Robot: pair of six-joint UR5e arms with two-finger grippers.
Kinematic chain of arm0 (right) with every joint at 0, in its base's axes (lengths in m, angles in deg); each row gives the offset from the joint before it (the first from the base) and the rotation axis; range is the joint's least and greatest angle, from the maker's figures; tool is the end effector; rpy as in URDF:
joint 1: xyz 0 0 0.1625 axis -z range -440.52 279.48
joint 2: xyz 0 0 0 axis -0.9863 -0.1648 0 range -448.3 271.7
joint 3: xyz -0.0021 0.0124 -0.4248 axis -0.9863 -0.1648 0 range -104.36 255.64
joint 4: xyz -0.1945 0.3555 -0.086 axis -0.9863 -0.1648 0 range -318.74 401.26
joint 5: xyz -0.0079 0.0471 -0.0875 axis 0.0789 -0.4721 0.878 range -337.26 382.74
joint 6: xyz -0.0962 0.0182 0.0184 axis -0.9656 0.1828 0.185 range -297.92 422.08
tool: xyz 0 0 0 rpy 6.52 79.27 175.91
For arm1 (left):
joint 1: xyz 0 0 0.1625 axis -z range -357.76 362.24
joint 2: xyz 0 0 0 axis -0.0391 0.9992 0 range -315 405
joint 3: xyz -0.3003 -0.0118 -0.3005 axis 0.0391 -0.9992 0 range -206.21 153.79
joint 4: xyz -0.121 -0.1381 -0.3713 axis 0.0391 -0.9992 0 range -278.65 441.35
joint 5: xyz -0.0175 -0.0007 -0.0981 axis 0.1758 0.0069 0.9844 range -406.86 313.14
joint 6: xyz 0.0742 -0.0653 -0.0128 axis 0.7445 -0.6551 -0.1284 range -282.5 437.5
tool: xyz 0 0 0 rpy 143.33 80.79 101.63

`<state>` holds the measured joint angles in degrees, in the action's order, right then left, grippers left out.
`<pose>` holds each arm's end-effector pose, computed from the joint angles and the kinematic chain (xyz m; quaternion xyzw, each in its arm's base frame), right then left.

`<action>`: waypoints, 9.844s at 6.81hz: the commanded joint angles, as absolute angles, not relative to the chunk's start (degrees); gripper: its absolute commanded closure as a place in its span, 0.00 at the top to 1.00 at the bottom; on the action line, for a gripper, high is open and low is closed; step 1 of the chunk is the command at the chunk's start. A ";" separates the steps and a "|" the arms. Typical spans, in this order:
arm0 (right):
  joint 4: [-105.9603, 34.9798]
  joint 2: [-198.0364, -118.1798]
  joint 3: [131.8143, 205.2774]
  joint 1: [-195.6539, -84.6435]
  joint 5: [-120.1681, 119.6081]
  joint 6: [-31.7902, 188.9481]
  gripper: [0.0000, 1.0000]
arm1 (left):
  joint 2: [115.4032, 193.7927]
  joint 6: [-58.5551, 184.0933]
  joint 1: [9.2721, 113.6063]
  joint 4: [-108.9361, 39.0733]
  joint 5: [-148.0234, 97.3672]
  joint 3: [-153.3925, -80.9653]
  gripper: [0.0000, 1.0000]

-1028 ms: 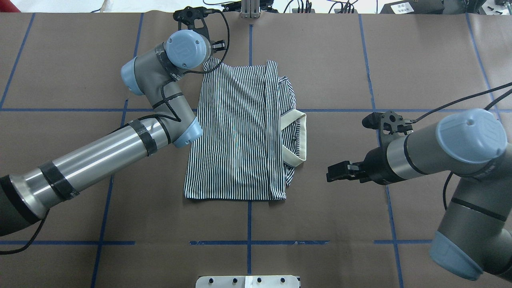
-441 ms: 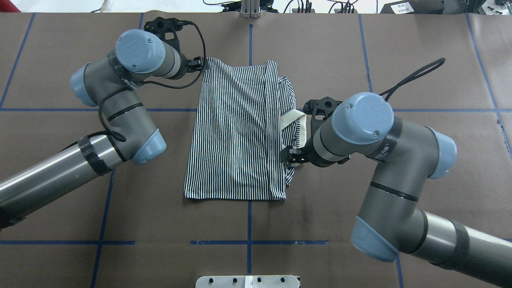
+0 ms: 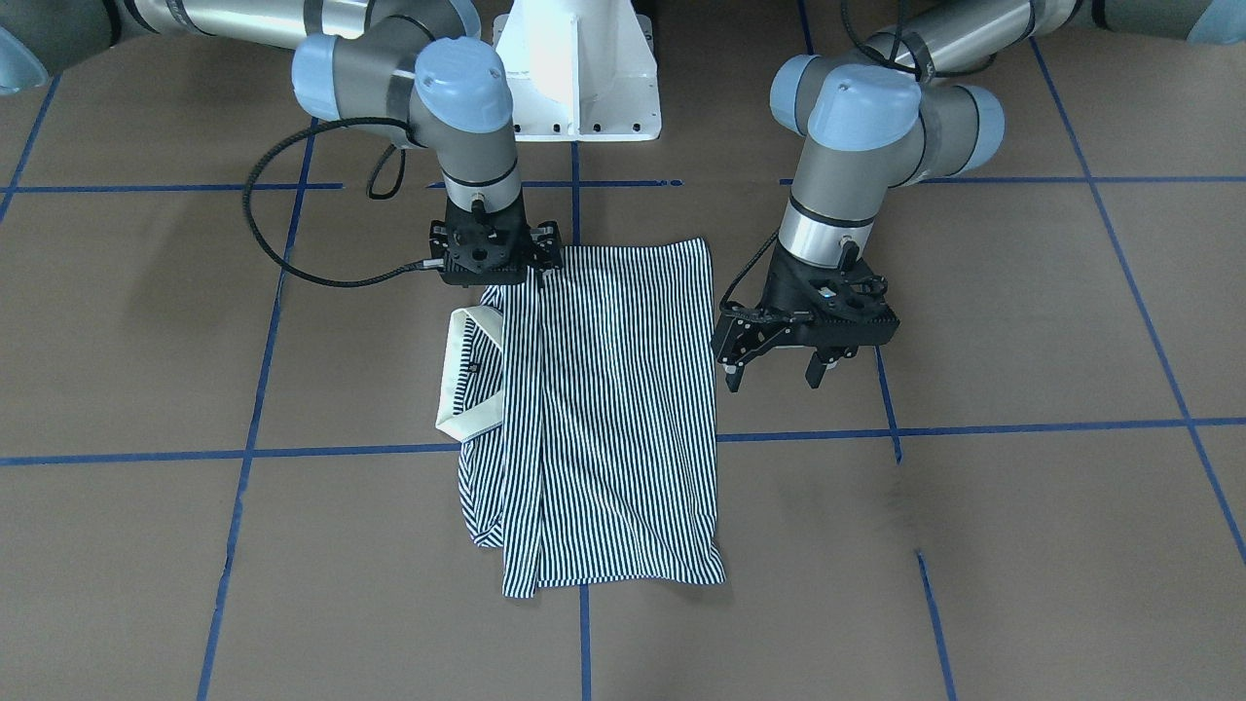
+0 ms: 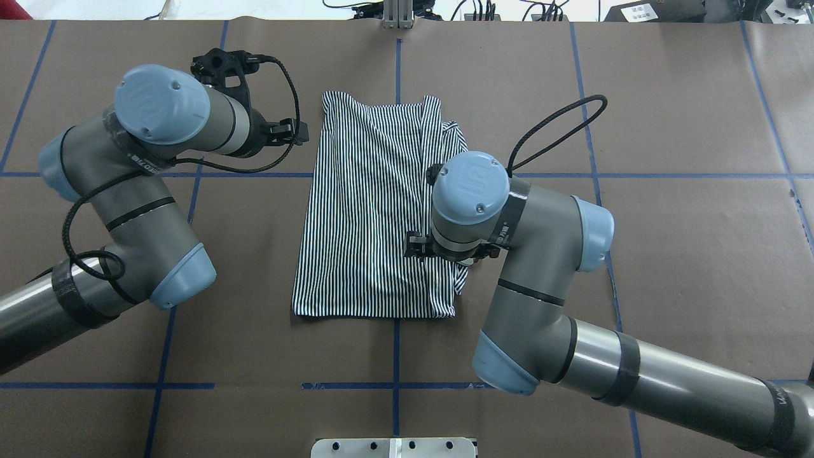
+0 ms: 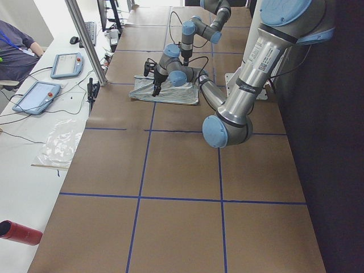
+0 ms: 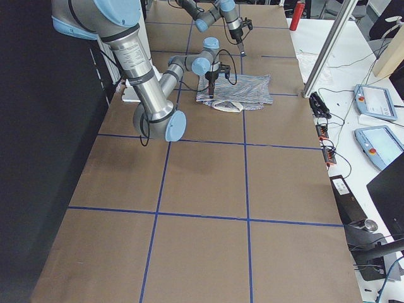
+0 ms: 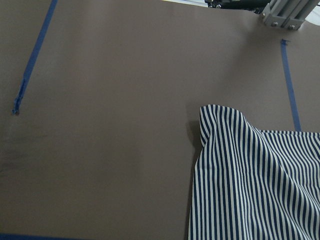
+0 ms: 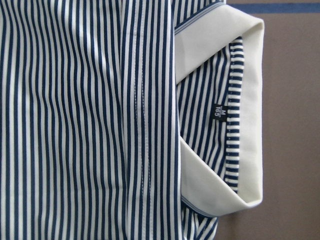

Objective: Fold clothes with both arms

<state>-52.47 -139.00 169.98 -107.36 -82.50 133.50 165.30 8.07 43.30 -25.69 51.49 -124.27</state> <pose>-0.5683 -0.4077 0.2304 0.0157 -0.3602 0.0221 0.9325 0.4194 -0.5230 0.2600 0.1821 0.4312 -0.1238 0.8750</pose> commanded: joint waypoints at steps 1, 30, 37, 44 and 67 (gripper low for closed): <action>-54.71 -137.43 167.22 -105.31 -82.38 133.71 1.00 | 164.36 7.98 43.11 -25.09 51.75 -125.53 1.00; -55.16 -126.43 144.89 -116.36 -81.23 111.92 1.00 | 164.45 6.92 42.06 -25.88 51.75 -125.53 1.00; -55.25 -136.85 159.14 -124.11 -86.39 101.89 1.00 | 164.80 6.75 42.06 -25.88 51.84 -125.27 1.00; -35.30 -122.17 133.17 -123.41 -88.02 106.05 1.00 | 162.34 -9.86 38.10 -25.00 58.78 -130.25 1.00; -48.39 -140.07 170.21 -120.68 -93.27 121.67 1.00 | 163.92 -27.00 23.96 -11.46 49.64 -126.84 0.87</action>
<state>-48.29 -140.04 170.08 -120.69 -93.30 121.67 163.99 -26.99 24.36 -11.45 49.64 -126.80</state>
